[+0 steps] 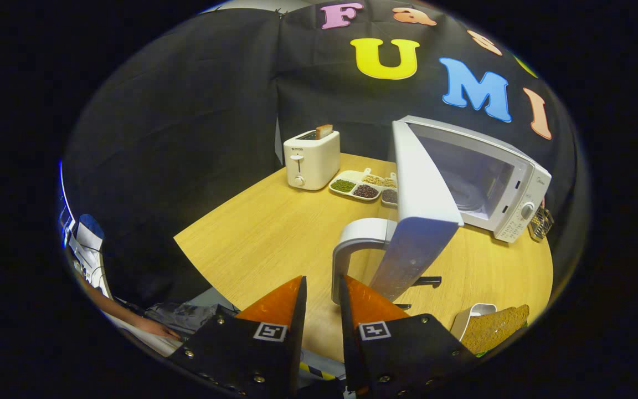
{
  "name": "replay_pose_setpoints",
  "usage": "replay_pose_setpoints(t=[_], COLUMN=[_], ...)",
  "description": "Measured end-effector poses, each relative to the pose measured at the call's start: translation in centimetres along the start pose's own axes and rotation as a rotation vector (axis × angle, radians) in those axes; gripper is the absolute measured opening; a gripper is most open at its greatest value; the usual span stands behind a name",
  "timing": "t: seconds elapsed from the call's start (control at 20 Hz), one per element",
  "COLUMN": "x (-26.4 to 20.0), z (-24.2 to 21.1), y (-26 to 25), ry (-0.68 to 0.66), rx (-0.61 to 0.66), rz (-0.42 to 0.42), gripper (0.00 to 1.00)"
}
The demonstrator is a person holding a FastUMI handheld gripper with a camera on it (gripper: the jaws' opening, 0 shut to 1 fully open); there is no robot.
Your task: Open the microwave, put the food inside, and close the microwave door.
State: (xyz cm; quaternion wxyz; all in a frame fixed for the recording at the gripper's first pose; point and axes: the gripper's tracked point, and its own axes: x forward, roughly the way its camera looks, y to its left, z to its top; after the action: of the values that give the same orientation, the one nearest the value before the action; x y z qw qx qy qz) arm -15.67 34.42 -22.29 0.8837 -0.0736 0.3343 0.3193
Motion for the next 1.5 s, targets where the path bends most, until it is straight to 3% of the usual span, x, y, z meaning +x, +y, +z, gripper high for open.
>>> replay_pose_setpoints(t=[0.35,0.55,0.65,0.7,0.8,1.15,1.5], x=[1.0,-0.9,-2.6,-3.2,-5.1,-10.1,-12.2], z=[2.7,5.7,7.4,8.4,10.5,15.1,14.9], y=[4.8,8.0,9.1,9.1,8.6,3.0,-5.3], ry=[-0.065,-0.141,-0.191,-0.217,-0.264,-0.398,-0.415], rx=[-0.028,-0.012,-0.016,-0.018,-0.003,0.042,0.081], rz=[0.195,0.356,0.432,0.456,0.488,0.453,0.338], gripper=[0.33,0.37,0.71,0.98,0.99,0.98,0.98])
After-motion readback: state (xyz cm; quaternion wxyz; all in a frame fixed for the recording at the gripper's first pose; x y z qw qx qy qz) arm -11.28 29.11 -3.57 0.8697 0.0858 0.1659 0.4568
